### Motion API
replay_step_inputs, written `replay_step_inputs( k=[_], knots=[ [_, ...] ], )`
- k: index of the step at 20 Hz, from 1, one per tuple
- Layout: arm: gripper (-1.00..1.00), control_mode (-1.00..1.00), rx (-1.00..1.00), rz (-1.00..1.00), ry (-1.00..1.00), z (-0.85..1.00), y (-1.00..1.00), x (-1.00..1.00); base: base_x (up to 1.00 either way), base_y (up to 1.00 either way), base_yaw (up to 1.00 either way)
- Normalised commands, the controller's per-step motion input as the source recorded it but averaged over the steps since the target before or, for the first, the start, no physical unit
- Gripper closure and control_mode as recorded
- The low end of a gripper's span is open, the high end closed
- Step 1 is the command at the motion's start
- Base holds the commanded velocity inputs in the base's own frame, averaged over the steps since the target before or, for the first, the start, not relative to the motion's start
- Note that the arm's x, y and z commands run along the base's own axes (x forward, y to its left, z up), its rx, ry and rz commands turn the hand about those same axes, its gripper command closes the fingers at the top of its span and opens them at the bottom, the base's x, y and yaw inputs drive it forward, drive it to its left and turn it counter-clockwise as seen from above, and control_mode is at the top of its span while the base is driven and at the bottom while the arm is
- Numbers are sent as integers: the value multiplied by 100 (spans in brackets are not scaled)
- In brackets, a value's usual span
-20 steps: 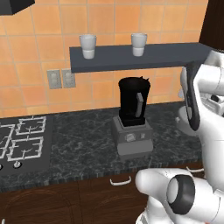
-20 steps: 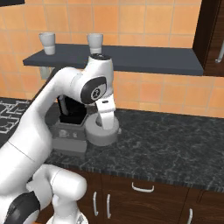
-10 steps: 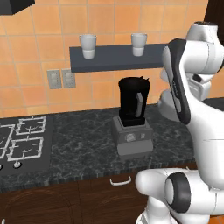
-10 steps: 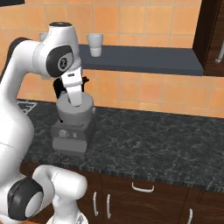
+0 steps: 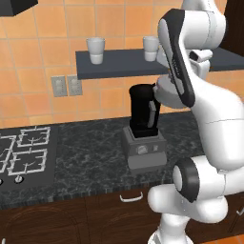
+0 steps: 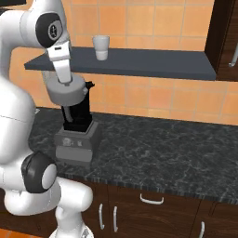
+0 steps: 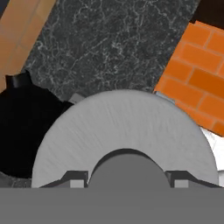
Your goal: Close the lid blender by securely placing the lid on top.
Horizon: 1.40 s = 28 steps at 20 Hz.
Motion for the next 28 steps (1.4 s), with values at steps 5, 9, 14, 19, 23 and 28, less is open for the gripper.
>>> replay_step_inputs(
  k=[5, 9, 14, 19, 23, 28],
  knots=[
    [100, -100, 0, 0, -2, 0, 40, 69, 0, 0, 0],
    [100, -100, 0, 0, -3, -2, 28, 57, 0, 0, 0],
    [100, -100, 0, 3, -6, -17, 4, 48, 0, 0, 0],
    [100, -100, 0, 2, -7, -1, 0, 61, 0, 0, 0],
    [100, -100, -4, 2, -4, -7, 1, 46, 0, 0, 0],
    [100, -100, -4, 3, -15, 0, 0, 40, 0, 0, 0]
  ],
)
